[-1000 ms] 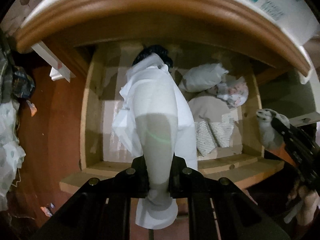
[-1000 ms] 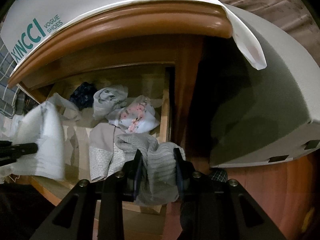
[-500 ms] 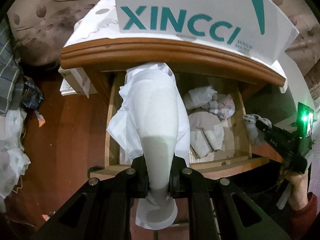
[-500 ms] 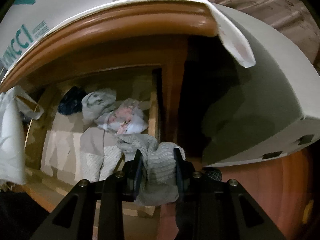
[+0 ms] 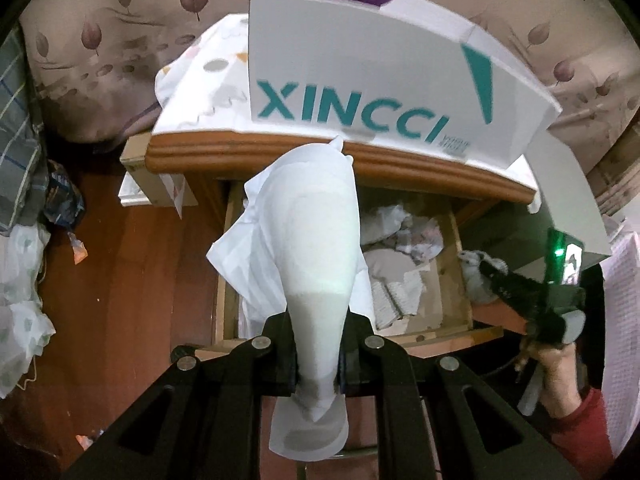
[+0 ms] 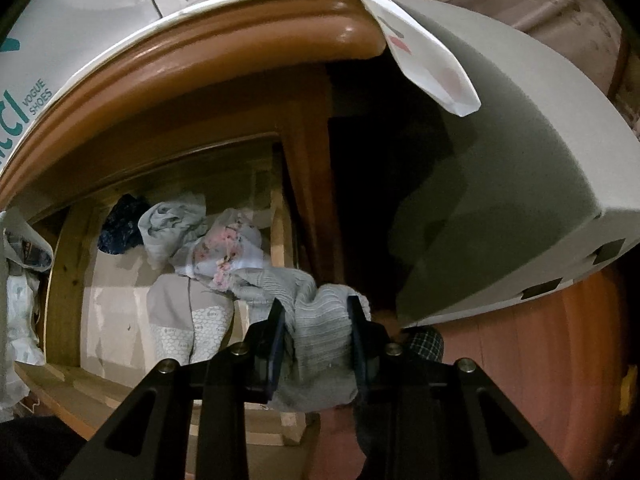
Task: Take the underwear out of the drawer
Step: 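Carry the white bra up over the shoe box with the left tool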
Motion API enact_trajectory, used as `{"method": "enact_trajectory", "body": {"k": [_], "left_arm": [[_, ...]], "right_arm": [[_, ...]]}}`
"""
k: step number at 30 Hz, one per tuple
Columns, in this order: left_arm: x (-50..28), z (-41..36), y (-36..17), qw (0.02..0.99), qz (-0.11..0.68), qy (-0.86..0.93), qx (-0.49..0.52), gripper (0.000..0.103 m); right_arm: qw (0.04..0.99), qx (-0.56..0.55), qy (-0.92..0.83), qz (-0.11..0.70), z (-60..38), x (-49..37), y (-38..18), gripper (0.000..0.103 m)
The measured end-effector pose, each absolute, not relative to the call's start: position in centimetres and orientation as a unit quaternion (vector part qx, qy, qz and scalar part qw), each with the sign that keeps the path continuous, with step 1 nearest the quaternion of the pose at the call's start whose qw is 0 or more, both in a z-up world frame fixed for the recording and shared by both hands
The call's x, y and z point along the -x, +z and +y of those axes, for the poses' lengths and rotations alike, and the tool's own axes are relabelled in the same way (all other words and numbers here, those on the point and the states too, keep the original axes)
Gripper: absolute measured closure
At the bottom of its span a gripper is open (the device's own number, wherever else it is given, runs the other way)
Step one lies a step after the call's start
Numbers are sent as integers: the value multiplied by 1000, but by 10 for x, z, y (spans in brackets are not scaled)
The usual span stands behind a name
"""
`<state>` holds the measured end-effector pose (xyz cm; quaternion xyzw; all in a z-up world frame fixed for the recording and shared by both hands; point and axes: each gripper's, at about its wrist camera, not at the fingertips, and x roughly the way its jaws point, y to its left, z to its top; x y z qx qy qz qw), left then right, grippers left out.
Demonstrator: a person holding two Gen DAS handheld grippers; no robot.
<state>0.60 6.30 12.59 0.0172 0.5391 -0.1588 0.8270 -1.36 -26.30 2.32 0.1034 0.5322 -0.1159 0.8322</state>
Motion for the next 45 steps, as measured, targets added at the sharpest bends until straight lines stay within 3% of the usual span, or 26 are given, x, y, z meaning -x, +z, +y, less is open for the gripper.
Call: {"method": "enact_trajectory", "body": {"k": [12, 23, 36, 45], "left_arm": [[-1, 74, 235, 866, 464, -186, -21, 91], [-51, 48, 333, 900, 390, -195, -28, 91], [-148, 9, 320, 904, 396, -163, -24, 91], [-197, -2, 257, 884, 440, -150, -48, 91]], "right_arm": [[831, -105, -114, 534, -264, 14, 23, 75], [831, -108, -115, 534, -265, 14, 23, 75], [828, -108, -115, 538, -263, 13, 22, 75], [826, -111, -114, 541, -265, 13, 20, 75]]}}
